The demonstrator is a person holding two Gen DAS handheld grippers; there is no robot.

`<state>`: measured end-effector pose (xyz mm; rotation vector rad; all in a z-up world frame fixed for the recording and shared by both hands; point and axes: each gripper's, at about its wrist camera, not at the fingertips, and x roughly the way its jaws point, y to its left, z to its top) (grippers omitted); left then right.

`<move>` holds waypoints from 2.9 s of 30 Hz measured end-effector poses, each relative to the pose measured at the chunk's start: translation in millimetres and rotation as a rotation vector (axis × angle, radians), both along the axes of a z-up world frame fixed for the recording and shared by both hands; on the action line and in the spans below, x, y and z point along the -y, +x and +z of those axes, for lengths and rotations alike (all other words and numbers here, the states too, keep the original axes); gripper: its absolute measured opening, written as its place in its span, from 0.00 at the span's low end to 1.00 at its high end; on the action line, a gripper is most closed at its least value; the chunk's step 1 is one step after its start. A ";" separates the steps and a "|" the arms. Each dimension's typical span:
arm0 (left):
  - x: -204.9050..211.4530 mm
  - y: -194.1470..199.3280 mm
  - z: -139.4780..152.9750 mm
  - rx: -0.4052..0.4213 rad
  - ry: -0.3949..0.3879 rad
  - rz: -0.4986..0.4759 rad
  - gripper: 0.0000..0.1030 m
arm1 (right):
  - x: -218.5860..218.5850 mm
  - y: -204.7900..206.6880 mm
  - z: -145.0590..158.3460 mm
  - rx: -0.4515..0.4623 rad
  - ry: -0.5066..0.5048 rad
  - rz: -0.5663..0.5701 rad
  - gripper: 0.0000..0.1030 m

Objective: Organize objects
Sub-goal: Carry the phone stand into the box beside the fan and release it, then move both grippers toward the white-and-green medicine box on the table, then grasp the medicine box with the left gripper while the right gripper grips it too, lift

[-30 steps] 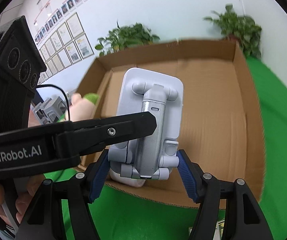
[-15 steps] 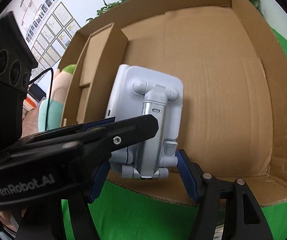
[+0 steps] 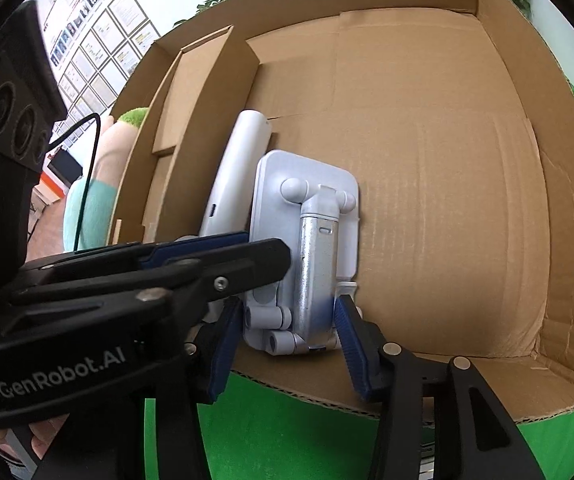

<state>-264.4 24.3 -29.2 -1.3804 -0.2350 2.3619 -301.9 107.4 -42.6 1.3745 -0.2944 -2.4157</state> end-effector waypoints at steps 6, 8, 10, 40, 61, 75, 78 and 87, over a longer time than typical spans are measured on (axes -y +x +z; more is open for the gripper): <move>10.8 18.8 19.9 -0.093 -0.058 0.023 0.20 | 3.9 4.4 6.8 -0.010 -0.006 0.013 0.62; 18.5 31.2 28.9 -0.145 -0.059 0.030 0.21 | 1.0 13.4 18.4 -0.054 0.001 -0.009 0.79; 23.9 44.6 37.1 -0.207 -0.075 0.044 0.28 | -2.9 25.8 27.4 -0.105 0.018 -0.032 0.88; 55.3 163.0 52.1 -0.598 -0.274 0.304 0.81 | -20.9 173.6 57.1 -0.395 0.314 -0.220 0.96; 55.4 168.3 37.3 -0.558 -0.279 0.290 0.81 | -10.8 176.2 46.8 -0.387 0.314 -0.182 0.96; 44.0 158.2 -0.1 -0.367 -0.196 0.110 0.81 | -83.3 210.3 15.5 -0.285 0.281 -0.232 0.96; 36.5 159.5 -8.8 -0.343 -0.177 0.078 0.81 | -109.9 222.4 0.5 -0.218 0.298 -0.255 0.96; 20.5 161.1 -15.0 -0.300 -0.116 0.016 0.81 | -98.3 230.9 -22.1 -0.149 0.300 -0.170 0.70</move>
